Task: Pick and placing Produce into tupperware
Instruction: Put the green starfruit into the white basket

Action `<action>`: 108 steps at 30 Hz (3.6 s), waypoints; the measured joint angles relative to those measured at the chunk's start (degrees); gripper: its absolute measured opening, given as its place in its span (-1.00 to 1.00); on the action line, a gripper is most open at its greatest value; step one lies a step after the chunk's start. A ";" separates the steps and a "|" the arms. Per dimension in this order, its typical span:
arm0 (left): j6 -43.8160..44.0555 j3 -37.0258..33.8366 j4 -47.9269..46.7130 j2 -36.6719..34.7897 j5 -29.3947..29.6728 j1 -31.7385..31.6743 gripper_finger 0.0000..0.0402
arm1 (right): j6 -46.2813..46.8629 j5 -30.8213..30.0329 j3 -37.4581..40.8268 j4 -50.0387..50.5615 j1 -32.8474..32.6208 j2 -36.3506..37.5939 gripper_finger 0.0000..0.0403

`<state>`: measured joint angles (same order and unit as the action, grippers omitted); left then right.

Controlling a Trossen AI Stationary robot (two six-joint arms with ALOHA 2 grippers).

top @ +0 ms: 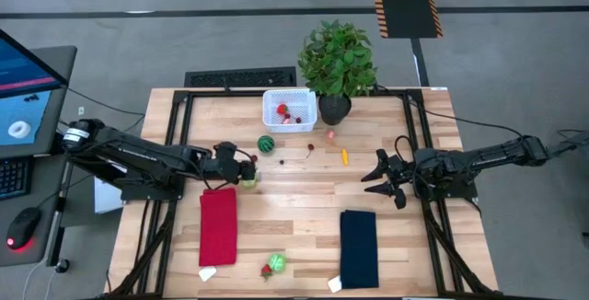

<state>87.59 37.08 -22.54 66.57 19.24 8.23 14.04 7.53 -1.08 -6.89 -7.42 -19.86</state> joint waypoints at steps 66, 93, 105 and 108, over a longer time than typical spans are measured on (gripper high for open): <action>21.65 19.28 -24.10 22.75 -9.59 -5.28 0.61 | -0.02 -0.02 0.00 5.53 -0.01 0.00 -0.08; 23.17 18.91 -23.59 29.59 -12.74 -6.99 0.61 | -0.04 -0.02 0.00 6.90 -0.02 -0.04 -0.10; 20.96 18.94 -22.46 32.09 -13.80 -8.64 0.61 | -0.04 -0.04 0.00 6.88 -0.01 -0.11 -0.10; 20.91 18.99 -22.54 32.06 -13.38 -8.68 0.61 | -0.03 -0.04 0.00 6.90 -0.02 -0.11 -0.10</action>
<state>108.50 56.07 -45.08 98.63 5.86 -0.45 14.01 7.49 -1.08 0.01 -7.44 -19.97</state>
